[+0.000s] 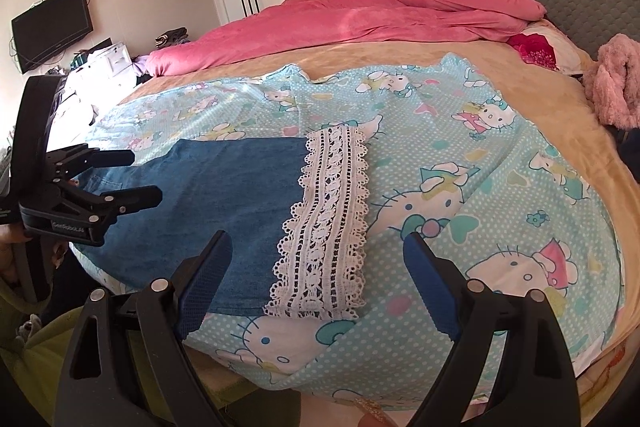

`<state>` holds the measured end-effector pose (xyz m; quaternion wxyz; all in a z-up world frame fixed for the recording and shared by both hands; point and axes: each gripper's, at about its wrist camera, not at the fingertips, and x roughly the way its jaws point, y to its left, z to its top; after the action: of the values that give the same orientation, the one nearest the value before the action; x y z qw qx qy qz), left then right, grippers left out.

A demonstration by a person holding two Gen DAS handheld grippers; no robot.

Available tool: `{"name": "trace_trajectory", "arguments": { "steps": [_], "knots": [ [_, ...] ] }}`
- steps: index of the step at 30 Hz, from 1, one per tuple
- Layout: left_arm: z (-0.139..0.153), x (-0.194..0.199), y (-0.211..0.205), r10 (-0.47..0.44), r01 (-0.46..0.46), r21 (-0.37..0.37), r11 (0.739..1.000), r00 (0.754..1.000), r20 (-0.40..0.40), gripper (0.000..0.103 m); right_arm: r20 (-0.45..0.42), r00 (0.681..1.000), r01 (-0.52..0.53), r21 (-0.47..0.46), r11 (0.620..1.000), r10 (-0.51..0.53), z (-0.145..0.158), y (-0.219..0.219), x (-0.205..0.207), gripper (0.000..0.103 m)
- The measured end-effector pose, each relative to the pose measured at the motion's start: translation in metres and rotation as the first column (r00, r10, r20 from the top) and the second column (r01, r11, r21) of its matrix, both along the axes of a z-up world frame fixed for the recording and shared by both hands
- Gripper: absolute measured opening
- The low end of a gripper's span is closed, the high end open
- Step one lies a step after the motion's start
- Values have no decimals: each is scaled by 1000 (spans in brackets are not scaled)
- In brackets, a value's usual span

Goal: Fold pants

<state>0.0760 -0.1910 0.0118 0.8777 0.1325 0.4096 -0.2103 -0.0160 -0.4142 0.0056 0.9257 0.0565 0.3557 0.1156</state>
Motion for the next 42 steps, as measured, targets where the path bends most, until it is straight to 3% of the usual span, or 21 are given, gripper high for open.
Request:
{"name": "trace_trajectory", "arguments": {
  "steps": [14,30,33,35,37,39,42],
  "knots": [
    [-9,58,-36,-58,58,-1,998,998,-14,93,-88,996,-24,60,998,29,-29,11,9,87],
    [-40,139,-87,-156,159,12,987,982,-103,92,-154,988,30,152,988,-7,-52,6,24,86],
    [-49,145,-92,-169,172,19,985,979,-113,91,-157,988,24,151,988,0,-52,8,26,70],
    [-55,150,-93,-176,179,8,984,975,-139,89,-160,987,25,149,989,0,-52,9,27,63],
    [-60,151,-94,-198,196,-31,980,966,-167,75,-163,987,26,163,986,0,-53,8,26,56],
    [-65,148,-95,-228,217,-74,973,953,-198,58,-164,986,30,179,983,0,-53,6,26,56],
    [-69,144,-97,-239,226,-84,971,949,-205,54,-167,986,29,192,981,3,-56,5,29,58]
  ]
}}
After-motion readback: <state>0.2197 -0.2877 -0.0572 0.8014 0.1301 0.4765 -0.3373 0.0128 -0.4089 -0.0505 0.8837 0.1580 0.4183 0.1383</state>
